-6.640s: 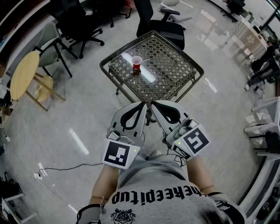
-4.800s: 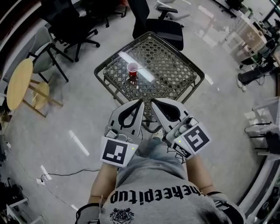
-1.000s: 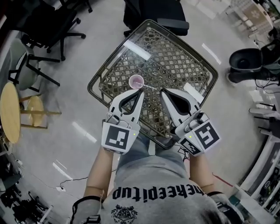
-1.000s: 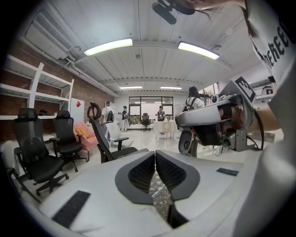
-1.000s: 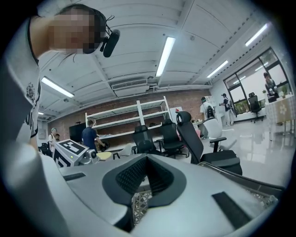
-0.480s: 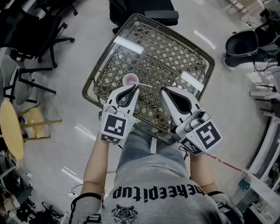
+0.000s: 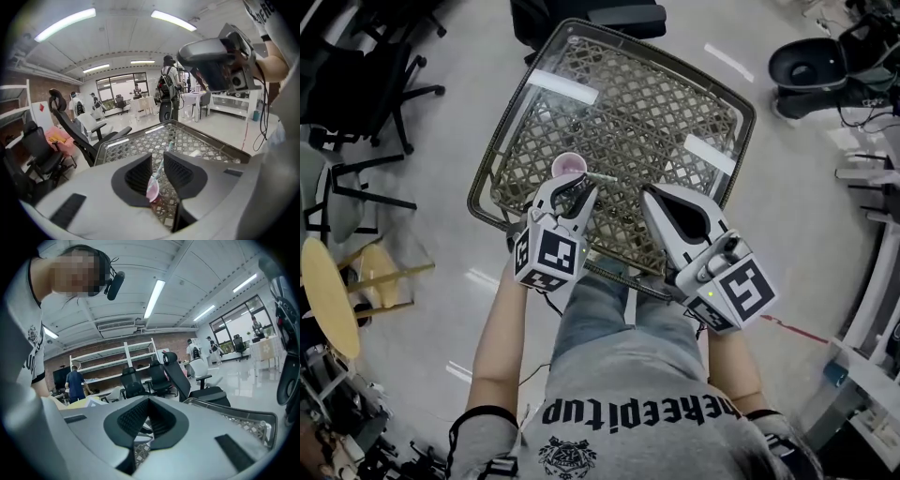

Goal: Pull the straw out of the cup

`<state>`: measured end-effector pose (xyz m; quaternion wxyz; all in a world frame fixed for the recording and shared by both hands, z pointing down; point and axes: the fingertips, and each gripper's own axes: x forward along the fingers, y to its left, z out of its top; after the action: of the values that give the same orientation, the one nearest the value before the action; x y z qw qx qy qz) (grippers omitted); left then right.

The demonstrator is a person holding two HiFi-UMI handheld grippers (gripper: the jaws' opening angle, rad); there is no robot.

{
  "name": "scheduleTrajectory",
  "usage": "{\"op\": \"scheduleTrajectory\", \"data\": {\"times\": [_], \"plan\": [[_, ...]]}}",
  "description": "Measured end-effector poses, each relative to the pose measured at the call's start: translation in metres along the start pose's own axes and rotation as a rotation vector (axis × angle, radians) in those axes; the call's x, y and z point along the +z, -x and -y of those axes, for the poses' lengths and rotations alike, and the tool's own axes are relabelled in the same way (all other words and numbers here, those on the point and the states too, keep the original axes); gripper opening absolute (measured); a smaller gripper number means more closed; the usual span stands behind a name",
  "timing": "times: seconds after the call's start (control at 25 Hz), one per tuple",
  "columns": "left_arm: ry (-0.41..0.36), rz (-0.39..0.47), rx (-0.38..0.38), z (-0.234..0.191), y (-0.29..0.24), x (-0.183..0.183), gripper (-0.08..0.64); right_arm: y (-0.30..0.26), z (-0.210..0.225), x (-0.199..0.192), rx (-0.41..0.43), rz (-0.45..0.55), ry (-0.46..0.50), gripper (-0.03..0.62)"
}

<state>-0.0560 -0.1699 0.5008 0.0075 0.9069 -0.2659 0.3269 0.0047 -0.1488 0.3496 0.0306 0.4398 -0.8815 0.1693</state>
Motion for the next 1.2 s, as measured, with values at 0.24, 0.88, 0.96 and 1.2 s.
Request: {"op": "scheduleTrajectory", "data": {"times": [0.24,0.88,0.96,1.2], "plan": [[-0.084,-0.061,-0.028,0.006,-0.019,-0.012,0.138,0.005,0.009,-0.002,-0.02,-0.003,-0.007,0.012],[-0.151,-0.173,-0.017,0.012,-0.051,-0.043,0.141,0.012,0.02,-0.011,-0.047,-0.013,-0.019,0.012],[-0.147,-0.179,0.005,0.01,-0.052,-0.046,0.131,0.013,0.021,-0.011,-0.047,-0.014,-0.02,0.012],[-0.148,-0.189,0.075,0.002,-0.052,-0.052,0.052,0.013,0.021,-0.011,-0.048,-0.018,-0.02,0.012]]}}
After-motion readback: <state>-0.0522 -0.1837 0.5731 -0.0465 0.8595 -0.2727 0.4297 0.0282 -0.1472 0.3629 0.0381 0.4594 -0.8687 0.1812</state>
